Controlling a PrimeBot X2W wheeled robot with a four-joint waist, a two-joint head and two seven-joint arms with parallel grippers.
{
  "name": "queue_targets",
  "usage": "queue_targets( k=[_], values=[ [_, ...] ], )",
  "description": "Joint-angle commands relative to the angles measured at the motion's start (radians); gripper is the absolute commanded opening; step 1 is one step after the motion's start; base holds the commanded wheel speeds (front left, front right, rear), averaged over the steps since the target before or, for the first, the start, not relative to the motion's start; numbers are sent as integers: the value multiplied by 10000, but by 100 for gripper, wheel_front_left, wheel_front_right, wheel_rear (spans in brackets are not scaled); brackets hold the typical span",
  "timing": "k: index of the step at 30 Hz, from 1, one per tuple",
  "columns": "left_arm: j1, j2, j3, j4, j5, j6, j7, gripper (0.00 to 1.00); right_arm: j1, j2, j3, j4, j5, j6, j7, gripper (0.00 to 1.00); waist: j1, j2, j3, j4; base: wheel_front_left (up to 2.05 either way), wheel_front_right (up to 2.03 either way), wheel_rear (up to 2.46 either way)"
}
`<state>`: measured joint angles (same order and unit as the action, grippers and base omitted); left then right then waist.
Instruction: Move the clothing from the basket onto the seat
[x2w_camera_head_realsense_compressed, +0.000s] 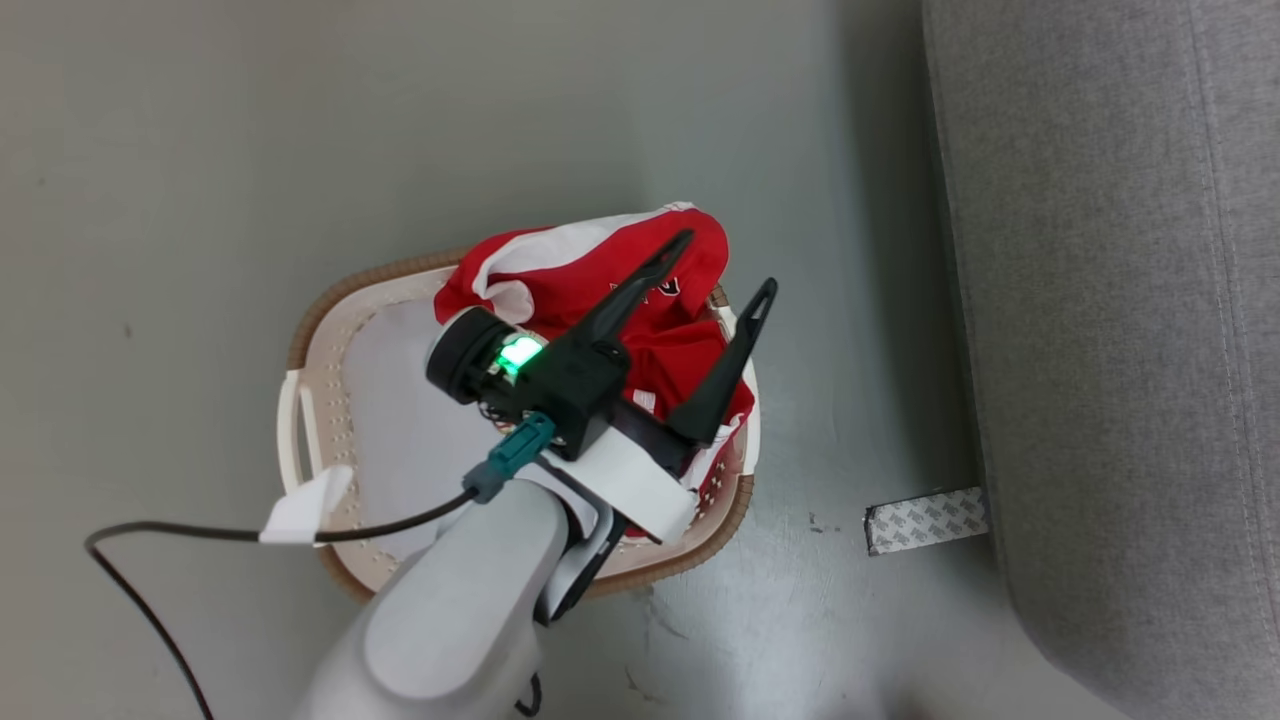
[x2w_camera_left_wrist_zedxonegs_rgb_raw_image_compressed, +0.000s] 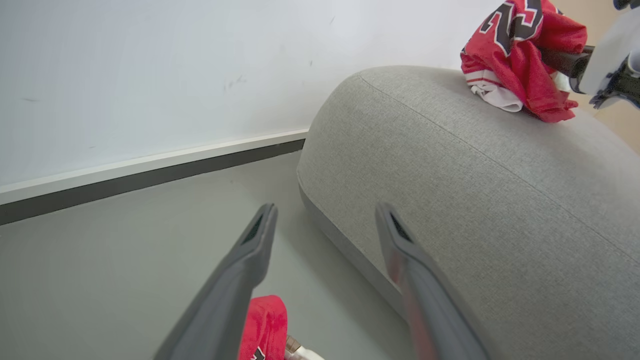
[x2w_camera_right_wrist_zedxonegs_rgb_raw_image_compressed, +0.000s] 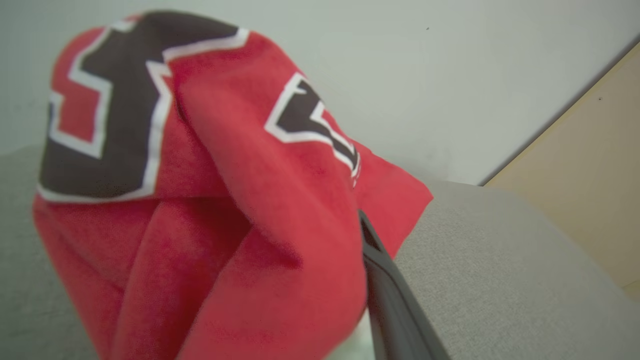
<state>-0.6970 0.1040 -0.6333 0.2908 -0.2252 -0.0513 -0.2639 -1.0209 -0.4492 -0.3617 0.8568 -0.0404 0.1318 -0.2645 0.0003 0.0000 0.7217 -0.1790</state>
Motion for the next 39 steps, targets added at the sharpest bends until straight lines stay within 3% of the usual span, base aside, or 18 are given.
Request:
queue_targets(
  k=[1, 9, 18, 29, 39],
  values=[
    [71, 23, 50, -8, 92, 35, -8, 100, 293, 64, -88, -70, -124, -20, 0, 100, -3, 0, -43, -24, 0, 0, 0],
    [709, 329, 722, -118, -39, 175, -8, 100, 2179, 1556, 260, -1842, -162, -21, 1, 100, -3, 0, -1017, -558, 0, 0, 0],
    [2200, 451, 1660, -329, -231, 296, -9, 100, 4747, 2803, 1178, -4200, 142, -21, 3, 100, -3, 0, -2994, -786, 0, 0, 0],
    [4505, 18, 3277, -252, -287, 298, -9, 100, 7426, 3729, 2106, -5378, 462, -21, 3, 100, -3, 0, -5524, 54, 0, 0, 0],
    [6287, -333, 4992, -442, 27, 134, -9, 100, 9080, 3971, 3160, -5596, 315, -21, 3, 100, -3, 0, -6860, 834, 0, 0, 0]
  ],
)
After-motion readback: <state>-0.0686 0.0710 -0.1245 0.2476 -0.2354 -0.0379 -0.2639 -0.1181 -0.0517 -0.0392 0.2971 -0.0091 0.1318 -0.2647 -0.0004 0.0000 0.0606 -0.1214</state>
